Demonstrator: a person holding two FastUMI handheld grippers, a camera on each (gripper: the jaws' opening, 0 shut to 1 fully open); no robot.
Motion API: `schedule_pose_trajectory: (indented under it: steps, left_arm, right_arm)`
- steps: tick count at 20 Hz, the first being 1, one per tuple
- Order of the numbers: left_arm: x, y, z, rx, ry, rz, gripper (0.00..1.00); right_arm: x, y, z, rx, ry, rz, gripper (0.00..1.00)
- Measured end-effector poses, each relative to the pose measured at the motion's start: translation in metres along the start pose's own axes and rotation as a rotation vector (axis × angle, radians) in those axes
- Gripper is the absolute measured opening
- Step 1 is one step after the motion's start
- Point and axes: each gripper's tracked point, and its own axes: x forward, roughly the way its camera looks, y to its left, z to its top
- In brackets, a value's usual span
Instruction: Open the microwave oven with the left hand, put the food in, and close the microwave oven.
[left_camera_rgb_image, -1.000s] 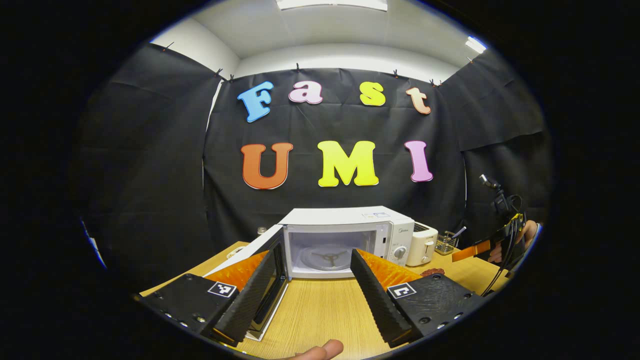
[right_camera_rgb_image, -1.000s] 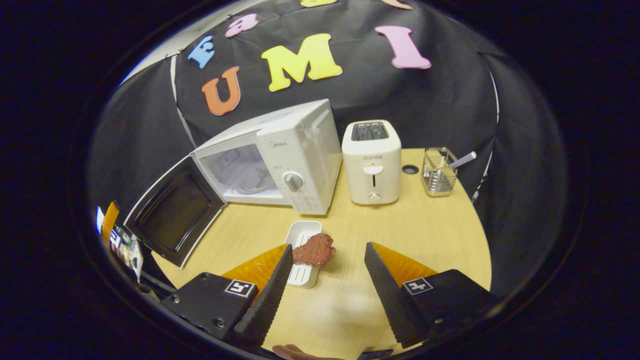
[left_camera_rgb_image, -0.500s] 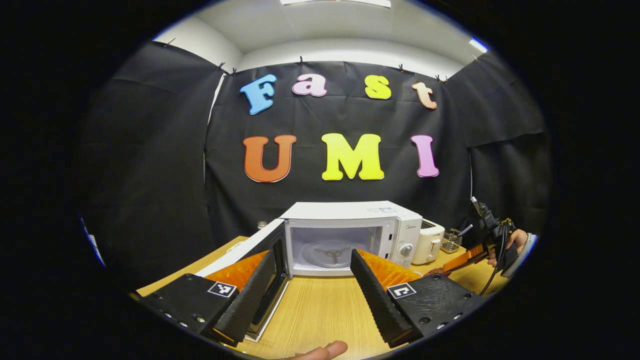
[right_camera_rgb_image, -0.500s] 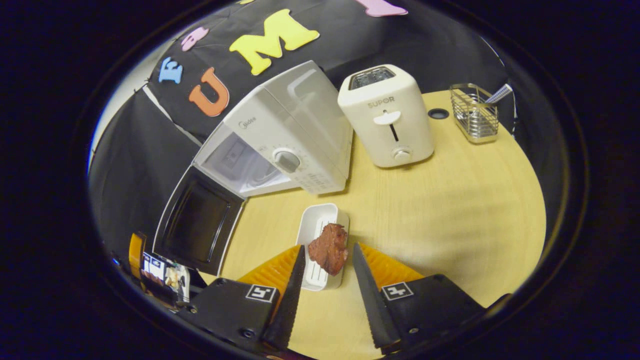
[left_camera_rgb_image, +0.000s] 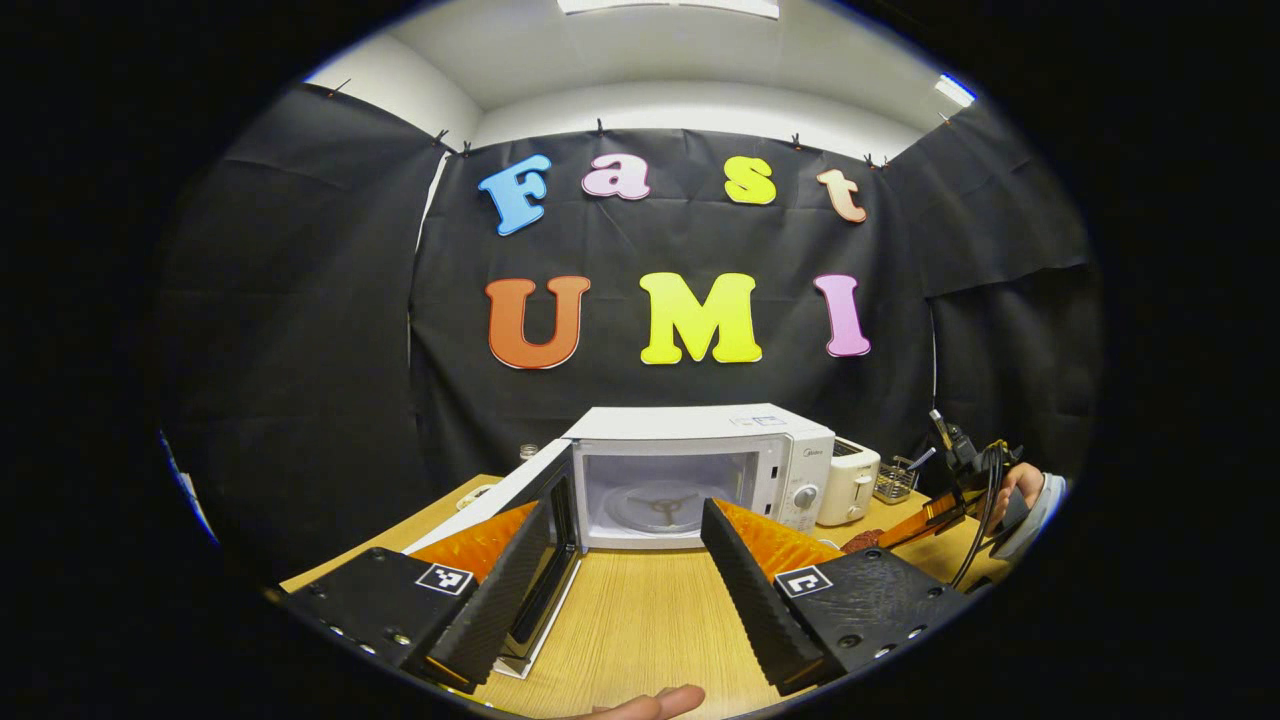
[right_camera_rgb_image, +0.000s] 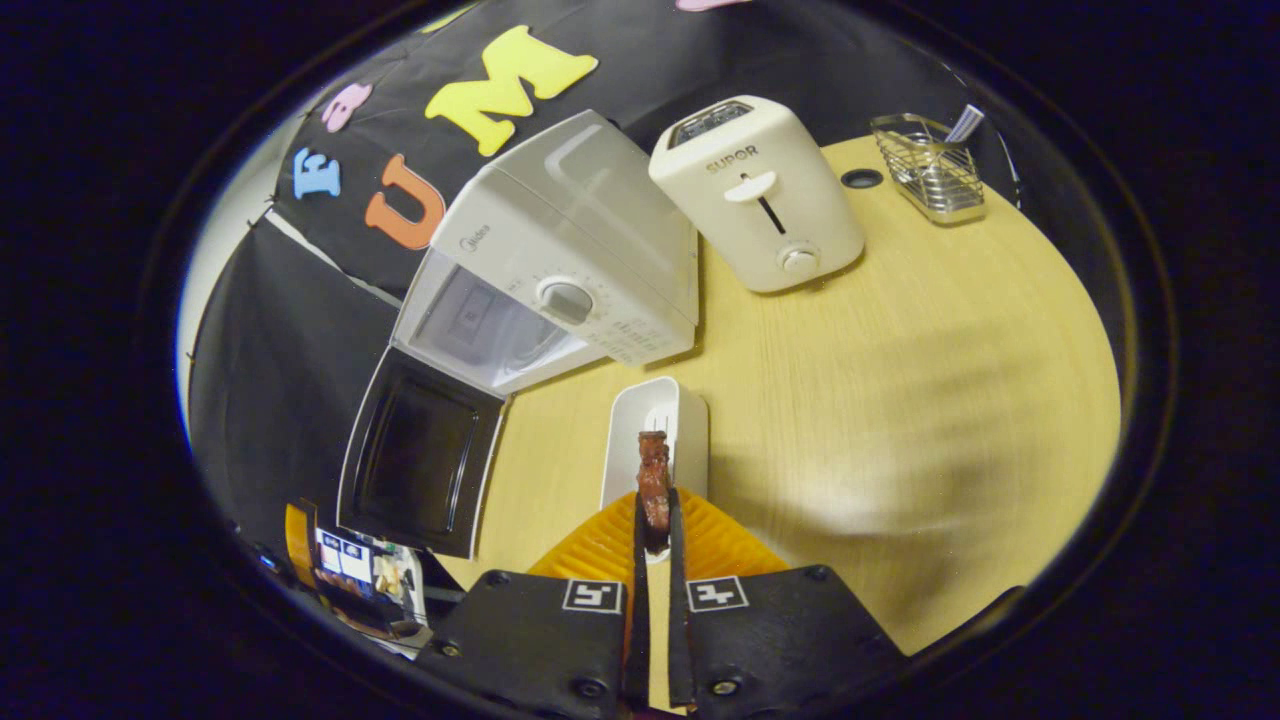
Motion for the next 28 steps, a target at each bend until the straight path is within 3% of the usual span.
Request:
schedule_pose_trajectory:
  steps: [5,13,16,18,24,28]
  left_arm:
    - [-0.011,0.002,0.000,-0.005,-0.017,-0.020,0.94]
    - [-0.034,0.021,0.004,-0.035,-0.057,-0.036,0.94]
    - [-0.043,0.042,0.004,-0.035,-0.078,0.021,0.94]
    - [-0.049,0.043,-0.001,-0.055,-0.068,0.007,0.94]
    - [-0.063,0.070,-0.007,-0.114,-0.071,0.000,0.94]
    - [-0.064,0.085,-0.018,-0.137,-0.049,0.008,0.93]
  right_arm:
    - [-0.028,0.015,0.000,-0.148,-0.123,-0.102,0.10]
    - [-0.047,0.071,-0.023,-0.328,-0.285,-0.218,0.10]
    - [-0.039,0.100,-0.027,-0.444,-0.350,-0.283,0.10]
    - [-0.029,0.123,-0.028,-0.509,-0.396,-0.312,0.10]
    - [0.015,0.192,-0.033,-0.613,-0.483,-0.311,0.10]
    - [0.056,0.232,-0.023,-0.612,-0.576,-0.310,0.10]
